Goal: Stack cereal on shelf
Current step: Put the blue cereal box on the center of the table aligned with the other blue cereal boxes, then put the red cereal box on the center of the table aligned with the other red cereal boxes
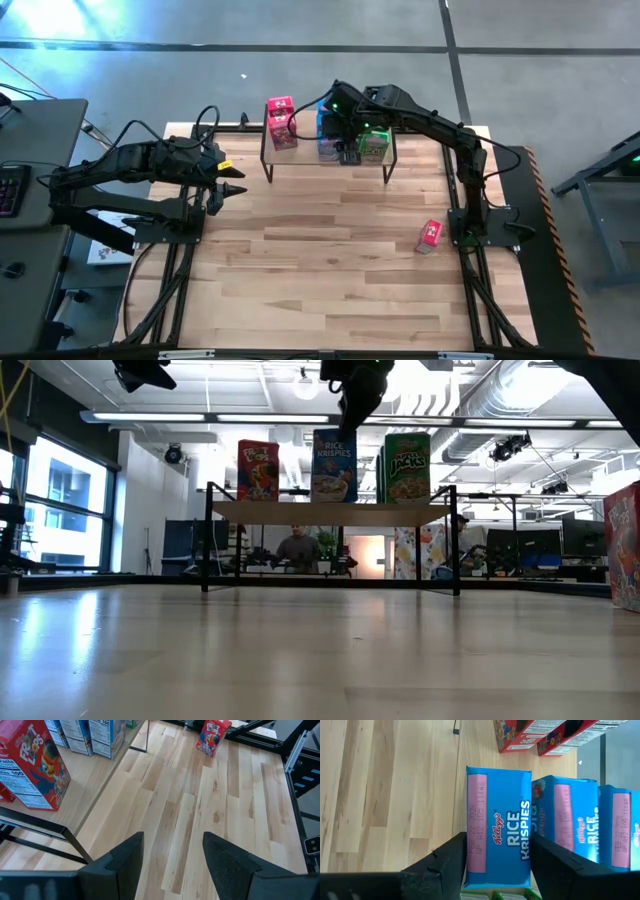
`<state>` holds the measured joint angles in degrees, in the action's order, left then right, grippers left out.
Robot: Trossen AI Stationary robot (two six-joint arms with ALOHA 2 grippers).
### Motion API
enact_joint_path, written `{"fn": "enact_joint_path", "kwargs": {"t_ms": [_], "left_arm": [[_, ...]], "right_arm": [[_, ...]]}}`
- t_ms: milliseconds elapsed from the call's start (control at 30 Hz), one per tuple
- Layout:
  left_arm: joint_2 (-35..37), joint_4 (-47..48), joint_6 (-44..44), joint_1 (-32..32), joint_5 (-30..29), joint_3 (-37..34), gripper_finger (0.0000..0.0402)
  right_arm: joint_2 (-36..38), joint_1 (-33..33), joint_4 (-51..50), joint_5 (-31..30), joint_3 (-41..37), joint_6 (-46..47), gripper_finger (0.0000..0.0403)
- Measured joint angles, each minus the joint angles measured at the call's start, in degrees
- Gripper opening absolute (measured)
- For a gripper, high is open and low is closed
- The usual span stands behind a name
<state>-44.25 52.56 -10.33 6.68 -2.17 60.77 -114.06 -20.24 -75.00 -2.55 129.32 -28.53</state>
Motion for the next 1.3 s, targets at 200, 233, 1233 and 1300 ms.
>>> {"fn": "enact_joint_path", "kwargs": {"t_ms": [200,233,1233,1300], "left_arm": [[0.0,0.0,0.0,-0.01,-0.01,0.0,0.0196],[0.0,0.01,0.0,0.0,0.0,0.0,0.0196],[0.0,0.0,0.0,-0.01,0.0,0.02,0.0196],[0.02,-0.03,0.0,0.0,-0.01,0.02,0.0196]], "right_arm": [[0.0,0.01,0.31,0.0,0.0,0.0,0.0194],[0.0,0.01,0.32,0.0,0.0,-0.01,0.0196],[2.79,2.24,-0.93,-2.11,5.14,6.85,0.0242],[3.53,2.34,-2.23,-2.72,5.68,8.32,0.0242]]}}
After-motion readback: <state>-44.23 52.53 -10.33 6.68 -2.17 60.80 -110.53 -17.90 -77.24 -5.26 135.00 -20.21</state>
